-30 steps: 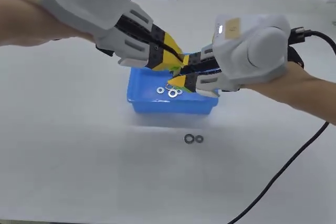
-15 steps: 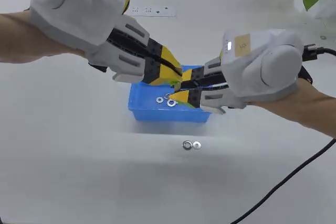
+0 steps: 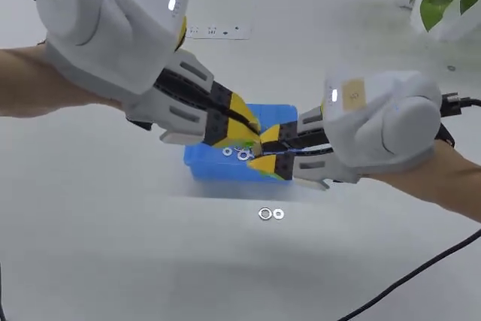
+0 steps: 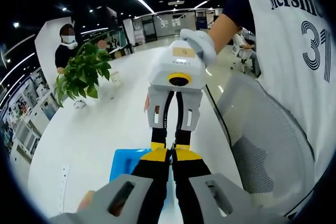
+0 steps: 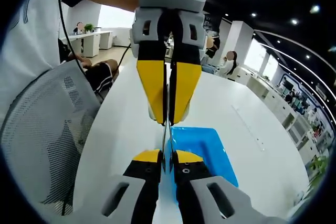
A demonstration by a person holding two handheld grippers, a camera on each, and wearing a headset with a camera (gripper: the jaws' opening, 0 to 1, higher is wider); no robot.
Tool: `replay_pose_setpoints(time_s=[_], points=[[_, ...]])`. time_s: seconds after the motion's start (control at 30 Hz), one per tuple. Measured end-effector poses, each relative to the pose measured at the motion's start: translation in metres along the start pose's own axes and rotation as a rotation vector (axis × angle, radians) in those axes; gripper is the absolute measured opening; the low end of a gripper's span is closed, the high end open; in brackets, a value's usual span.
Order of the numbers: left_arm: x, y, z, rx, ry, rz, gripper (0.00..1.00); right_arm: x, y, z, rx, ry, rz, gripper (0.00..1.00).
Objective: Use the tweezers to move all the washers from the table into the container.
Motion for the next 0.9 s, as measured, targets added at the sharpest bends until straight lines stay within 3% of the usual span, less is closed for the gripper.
replay_pose_setpoints(time_s=[0.37, 0.63, 0.9], points=[[-0.018, -0.004, 0.008, 0.012, -0.02, -0.011, 0.06, 0.02, -0.006, 0.003, 0.035, 0.027, -0.04, 0.1], [-0.035, -0.008, 0.013, 0.017, -0.053, -0.04, 0.06, 0.036, -0.017, 0.008, 0.041, 0.058, -0.007, 0.1], [-0.042, -0.012, 0.023, 0.019, -0.08, -0.063, 0.06, 0.043, -0.028, 0.011, 0.046, 0.075, 0.028, 0.1]])
Point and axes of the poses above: the centre of the closed fingertips' face, and the gripper's own axes: z roughly forward along the fingers, x roughly to its left, y roughly out of its top, the point moved 7 cm from there along -z, roughly backward along the fingers, and after that the axes turned 4 degrees about z, right-handed, at the moved point
